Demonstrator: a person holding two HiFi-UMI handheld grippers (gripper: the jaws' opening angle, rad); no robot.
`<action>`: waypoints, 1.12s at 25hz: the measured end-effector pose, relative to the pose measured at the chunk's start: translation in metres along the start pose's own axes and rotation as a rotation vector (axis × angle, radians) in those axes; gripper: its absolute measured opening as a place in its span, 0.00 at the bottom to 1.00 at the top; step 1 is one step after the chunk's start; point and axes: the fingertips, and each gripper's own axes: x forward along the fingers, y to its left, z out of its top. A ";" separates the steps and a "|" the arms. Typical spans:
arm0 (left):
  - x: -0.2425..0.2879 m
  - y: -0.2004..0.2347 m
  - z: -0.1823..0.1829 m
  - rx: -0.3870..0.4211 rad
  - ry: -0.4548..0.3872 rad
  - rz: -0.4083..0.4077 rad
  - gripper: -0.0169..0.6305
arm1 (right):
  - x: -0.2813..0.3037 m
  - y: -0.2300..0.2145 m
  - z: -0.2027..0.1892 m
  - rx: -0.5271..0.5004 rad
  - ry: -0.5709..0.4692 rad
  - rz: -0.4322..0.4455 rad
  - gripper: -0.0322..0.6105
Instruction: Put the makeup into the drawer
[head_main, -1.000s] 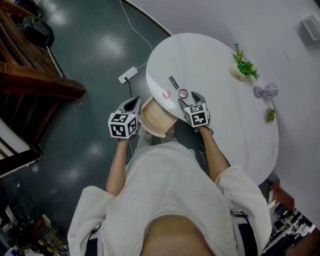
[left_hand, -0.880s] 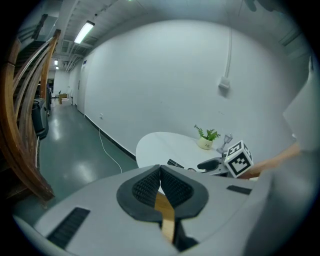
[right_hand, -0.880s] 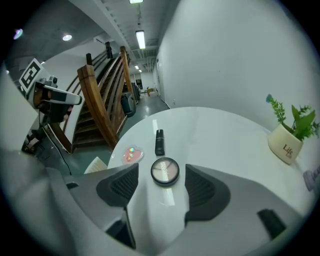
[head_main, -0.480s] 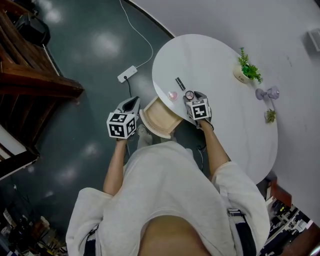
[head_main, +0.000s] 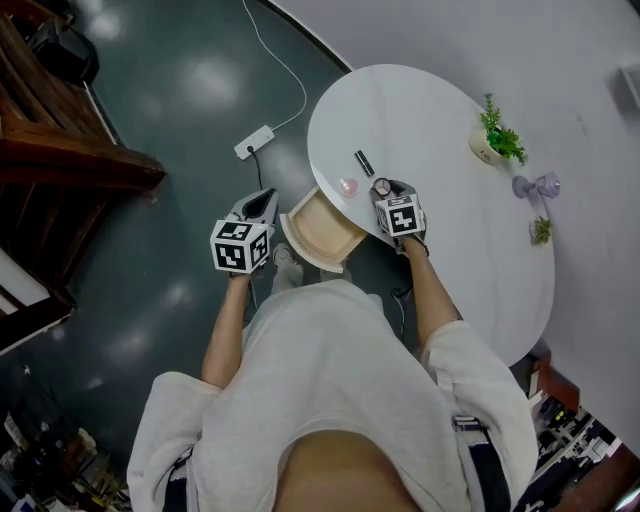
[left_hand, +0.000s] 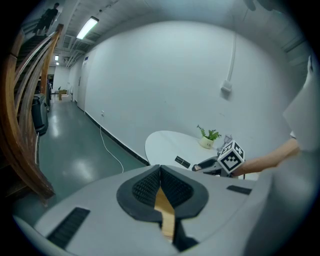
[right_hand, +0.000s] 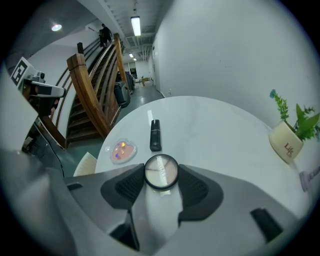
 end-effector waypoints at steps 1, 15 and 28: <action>-0.001 0.000 -0.001 -0.001 0.001 0.000 0.04 | -0.003 0.001 0.001 -0.001 -0.009 -0.001 0.38; -0.009 -0.001 -0.027 -0.030 0.016 0.016 0.04 | -0.066 0.080 0.019 -0.133 -0.188 0.105 0.38; -0.034 0.031 -0.075 -0.126 0.034 0.080 0.04 | -0.030 0.196 0.004 -0.225 -0.127 0.303 0.38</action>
